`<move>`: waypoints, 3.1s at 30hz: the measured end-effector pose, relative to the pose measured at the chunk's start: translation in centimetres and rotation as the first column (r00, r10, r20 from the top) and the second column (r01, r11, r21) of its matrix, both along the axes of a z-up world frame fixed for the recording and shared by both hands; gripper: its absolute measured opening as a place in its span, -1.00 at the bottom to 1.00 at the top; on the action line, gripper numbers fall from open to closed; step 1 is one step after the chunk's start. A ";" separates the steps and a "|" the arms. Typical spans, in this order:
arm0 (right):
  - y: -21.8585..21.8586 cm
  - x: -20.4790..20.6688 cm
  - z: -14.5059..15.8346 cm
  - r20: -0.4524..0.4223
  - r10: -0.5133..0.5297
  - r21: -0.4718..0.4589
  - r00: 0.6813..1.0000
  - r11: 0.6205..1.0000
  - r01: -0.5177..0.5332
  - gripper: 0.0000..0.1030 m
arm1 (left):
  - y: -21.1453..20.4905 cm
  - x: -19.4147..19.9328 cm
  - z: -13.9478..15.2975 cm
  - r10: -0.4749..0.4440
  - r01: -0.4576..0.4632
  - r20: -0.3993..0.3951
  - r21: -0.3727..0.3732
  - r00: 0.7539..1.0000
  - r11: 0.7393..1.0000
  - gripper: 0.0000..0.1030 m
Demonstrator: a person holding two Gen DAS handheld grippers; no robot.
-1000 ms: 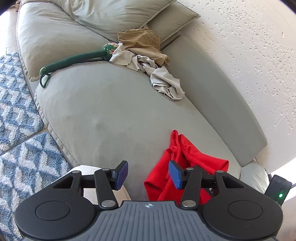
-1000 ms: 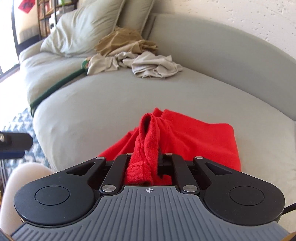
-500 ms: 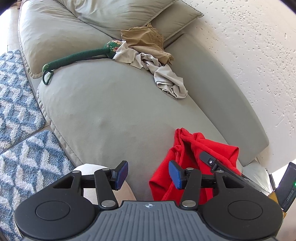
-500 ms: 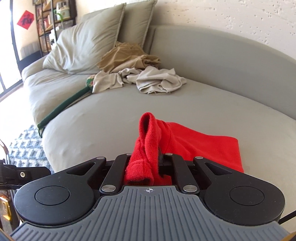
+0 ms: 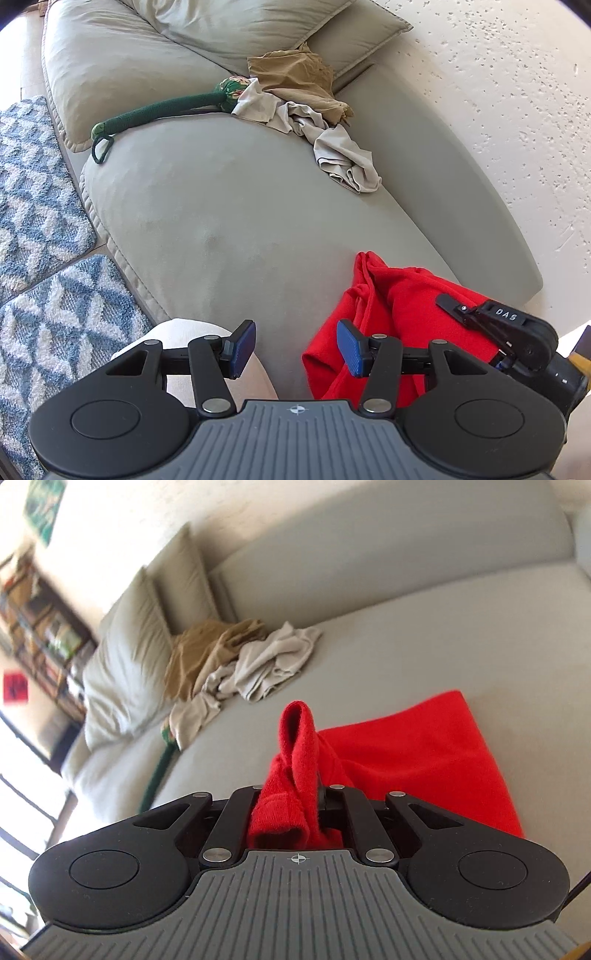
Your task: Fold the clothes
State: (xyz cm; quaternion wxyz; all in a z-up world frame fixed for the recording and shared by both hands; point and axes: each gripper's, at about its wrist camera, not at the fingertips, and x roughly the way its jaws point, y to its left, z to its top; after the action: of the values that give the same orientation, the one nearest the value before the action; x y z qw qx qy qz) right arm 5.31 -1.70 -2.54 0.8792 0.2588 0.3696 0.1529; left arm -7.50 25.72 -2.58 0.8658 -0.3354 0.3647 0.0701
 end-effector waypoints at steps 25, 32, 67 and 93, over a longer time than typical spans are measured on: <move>5.4 -7.6 -0.1 -0.136 0.712 -0.287 0.689 0.638 -0.715 0.02 | -0.7 0.2 0.6 -0.002 0.002 -0.008 0.036 1.000 0.999 -0.05; -6.4 -5.9 1.8 -0.094 0.366 -0.209 0.926 0.902 -0.377 0.02 | -5.8 3.5 0.8 -0.267 0.262 0.052 0.093 0.962 0.961 -0.22; -9.0 12.4 -13.1 -0.169 0.306 0.306 0.937 0.920 -0.245 -0.98 | -8.3 20.6 -8.5 -0.231 0.231 -0.030 0.257 0.973 0.939 -0.76; -8.9 -0.5 -7.9 -0.232 0.387 0.186 0.892 0.918 -0.350 -0.82 | -11.0 8.2 -5.9 -0.424 0.429 -0.070 0.176 0.903 0.886 -0.65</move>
State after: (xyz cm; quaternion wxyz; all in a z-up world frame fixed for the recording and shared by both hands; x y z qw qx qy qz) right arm 4.80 -10.60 -10.45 0.7567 0.2626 0.5143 0.3064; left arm 0.75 14.76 -8.53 0.8821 -0.1631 0.4340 -0.0828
